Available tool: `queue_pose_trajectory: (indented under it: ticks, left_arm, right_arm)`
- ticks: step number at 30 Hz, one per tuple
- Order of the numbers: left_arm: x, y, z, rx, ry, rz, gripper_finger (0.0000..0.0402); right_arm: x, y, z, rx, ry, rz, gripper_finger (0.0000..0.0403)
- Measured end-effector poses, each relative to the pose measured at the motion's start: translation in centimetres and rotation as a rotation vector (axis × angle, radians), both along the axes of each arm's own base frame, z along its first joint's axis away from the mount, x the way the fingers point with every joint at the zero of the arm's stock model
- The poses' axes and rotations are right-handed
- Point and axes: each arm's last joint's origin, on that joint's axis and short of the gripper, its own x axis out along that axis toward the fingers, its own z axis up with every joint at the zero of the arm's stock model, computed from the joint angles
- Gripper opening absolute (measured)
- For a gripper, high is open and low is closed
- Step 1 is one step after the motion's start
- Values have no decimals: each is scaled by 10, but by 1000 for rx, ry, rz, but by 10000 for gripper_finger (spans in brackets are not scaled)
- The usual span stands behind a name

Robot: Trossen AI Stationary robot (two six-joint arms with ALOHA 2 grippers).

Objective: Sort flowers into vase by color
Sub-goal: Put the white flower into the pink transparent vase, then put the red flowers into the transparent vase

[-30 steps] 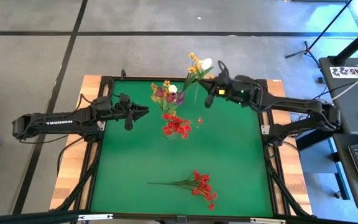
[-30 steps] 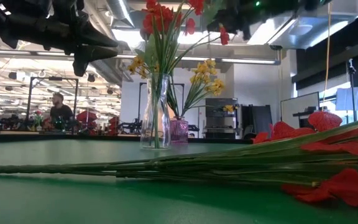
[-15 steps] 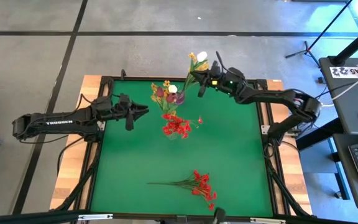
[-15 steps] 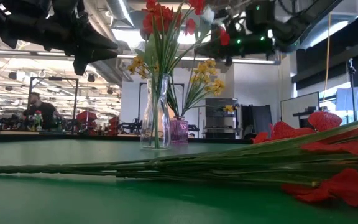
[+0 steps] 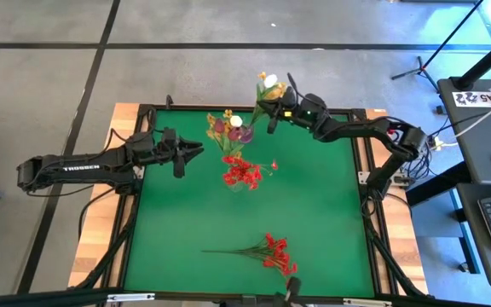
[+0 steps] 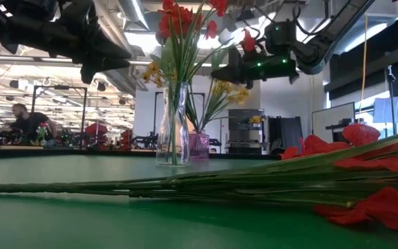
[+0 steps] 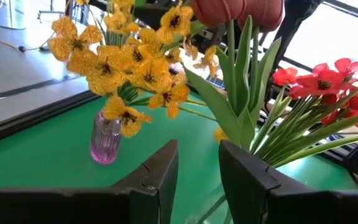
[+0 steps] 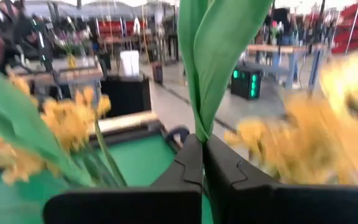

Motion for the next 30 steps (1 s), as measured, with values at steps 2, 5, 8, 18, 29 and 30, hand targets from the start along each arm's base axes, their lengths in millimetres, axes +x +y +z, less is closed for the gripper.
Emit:
queue_pose_trajectory:
  ticks: [2, 5, 8, 18, 29, 30]
  left_arm:
    - [0, 0, -1, -2, 8, 0, 112]
    - [0, 0, -1, -3, 9, 0, 112]
    - [0, 0, -1, -2, 9, 4, 112]
    - [-1, 3, -1, 12, 13, 117, 112]
    - [-3, 3, 13, 42, 1, 114, 112]
    - [-3, 3, 17, 47, 4, 114, 112]
  right_arm:
    - [0, 0, -5, 25, 40, 0, 1]
    - [0, 0, -12, 66, 105, 0, 7]
    - [-1, 0, -17, 93, 153, -2, 19]
    - [1, 7, -8, 125, 190, 135, 124]
    - [-22, 19, 33, 123, 374, 85, 261]
    - [-25, 21, 38, 130, 384, 85, 268]
